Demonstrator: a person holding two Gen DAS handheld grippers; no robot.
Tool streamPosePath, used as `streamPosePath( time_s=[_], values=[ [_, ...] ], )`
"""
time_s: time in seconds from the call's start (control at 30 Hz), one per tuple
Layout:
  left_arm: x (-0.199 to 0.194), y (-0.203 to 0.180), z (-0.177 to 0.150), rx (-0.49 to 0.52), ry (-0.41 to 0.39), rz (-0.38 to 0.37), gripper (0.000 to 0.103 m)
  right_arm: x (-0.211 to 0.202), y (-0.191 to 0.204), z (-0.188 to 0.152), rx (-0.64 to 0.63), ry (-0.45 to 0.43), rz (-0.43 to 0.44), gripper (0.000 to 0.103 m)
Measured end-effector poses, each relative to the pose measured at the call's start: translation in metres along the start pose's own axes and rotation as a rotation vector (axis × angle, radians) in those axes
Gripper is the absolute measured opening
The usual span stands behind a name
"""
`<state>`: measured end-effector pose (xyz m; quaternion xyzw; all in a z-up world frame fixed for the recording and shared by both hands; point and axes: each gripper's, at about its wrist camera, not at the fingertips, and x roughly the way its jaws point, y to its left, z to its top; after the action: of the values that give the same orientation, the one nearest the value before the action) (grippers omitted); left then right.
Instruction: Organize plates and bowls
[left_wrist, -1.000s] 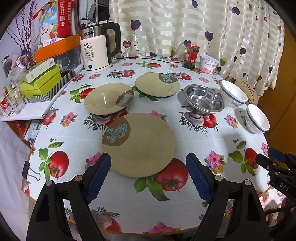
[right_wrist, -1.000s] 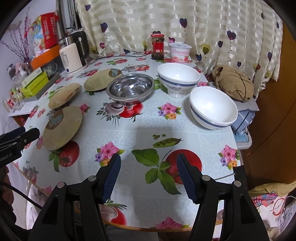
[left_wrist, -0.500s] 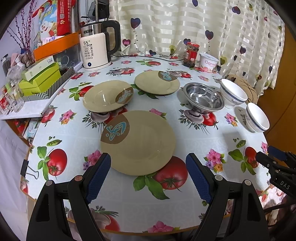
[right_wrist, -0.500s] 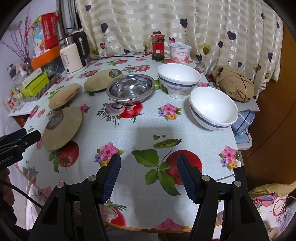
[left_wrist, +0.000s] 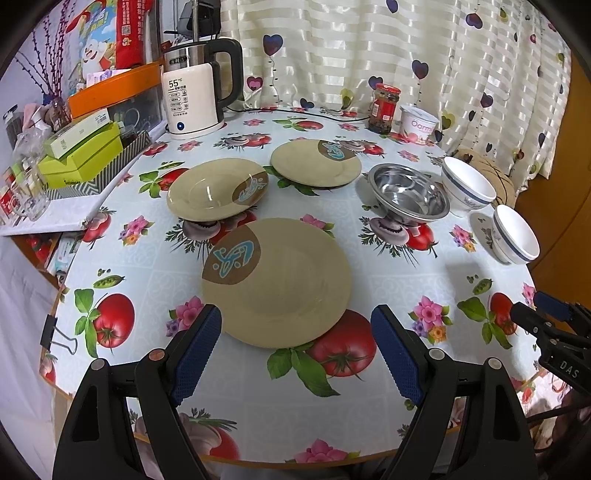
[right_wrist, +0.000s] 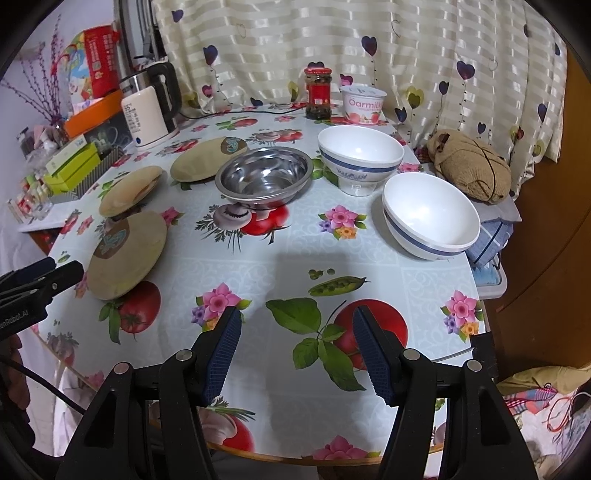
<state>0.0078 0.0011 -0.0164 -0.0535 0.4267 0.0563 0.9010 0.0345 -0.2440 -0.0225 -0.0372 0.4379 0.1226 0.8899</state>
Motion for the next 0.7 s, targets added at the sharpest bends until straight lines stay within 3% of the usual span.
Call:
streamPosePath(
  time_s=[0.7],
  values=[
    [0.0009,0.0076,0.0042,-0.015,0.006,-0.011,0.08,0.0006,0.0028,0.0027,-0.001,-0.002,-0.001,0.063]
  ],
)
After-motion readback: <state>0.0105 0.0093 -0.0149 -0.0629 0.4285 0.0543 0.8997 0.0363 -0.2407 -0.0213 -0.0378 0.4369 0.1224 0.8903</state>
